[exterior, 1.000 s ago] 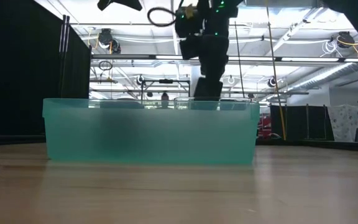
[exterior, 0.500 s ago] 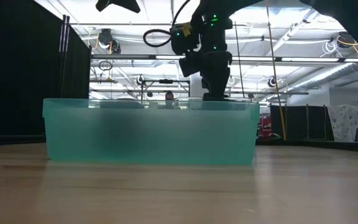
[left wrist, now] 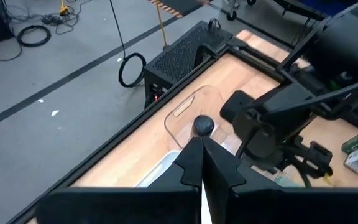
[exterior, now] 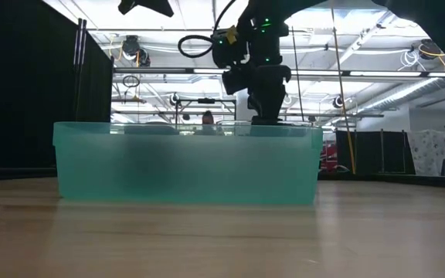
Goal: Sort spices by type
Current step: Put the left black spice can into the transparent bin
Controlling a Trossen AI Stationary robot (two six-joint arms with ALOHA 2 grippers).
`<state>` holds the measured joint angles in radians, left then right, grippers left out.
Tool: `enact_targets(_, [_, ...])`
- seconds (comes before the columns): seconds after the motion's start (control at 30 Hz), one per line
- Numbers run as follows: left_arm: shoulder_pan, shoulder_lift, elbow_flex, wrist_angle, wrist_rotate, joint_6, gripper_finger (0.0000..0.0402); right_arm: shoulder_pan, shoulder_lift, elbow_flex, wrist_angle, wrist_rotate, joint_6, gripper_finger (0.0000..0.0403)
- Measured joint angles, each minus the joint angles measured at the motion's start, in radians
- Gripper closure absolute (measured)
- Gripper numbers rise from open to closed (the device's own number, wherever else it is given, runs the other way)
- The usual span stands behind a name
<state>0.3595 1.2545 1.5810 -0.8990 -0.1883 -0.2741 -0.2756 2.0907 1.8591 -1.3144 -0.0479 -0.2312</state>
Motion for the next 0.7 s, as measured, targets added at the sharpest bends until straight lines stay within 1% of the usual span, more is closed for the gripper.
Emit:
enact_targets(0.17, [0.0,0.0,0.0,-0.041,0.0,-0.001,0.0395,0.0,0.0,0.0,-0.007,0.0,-0.021,0.0307])
enact_targets(0.5, [0.0,0.0,0.0,-0.04,-0.003,0.001,0.0395,0.002,0.067,0.0,-0.028,0.024,0.005,0.0307])
enact_targets(0.7, [0.0,0.0,0.0,-0.039,-0.004,0.001,0.0395,0.002,0.083,0.0,-0.037,0.025,0.01,0.0307])
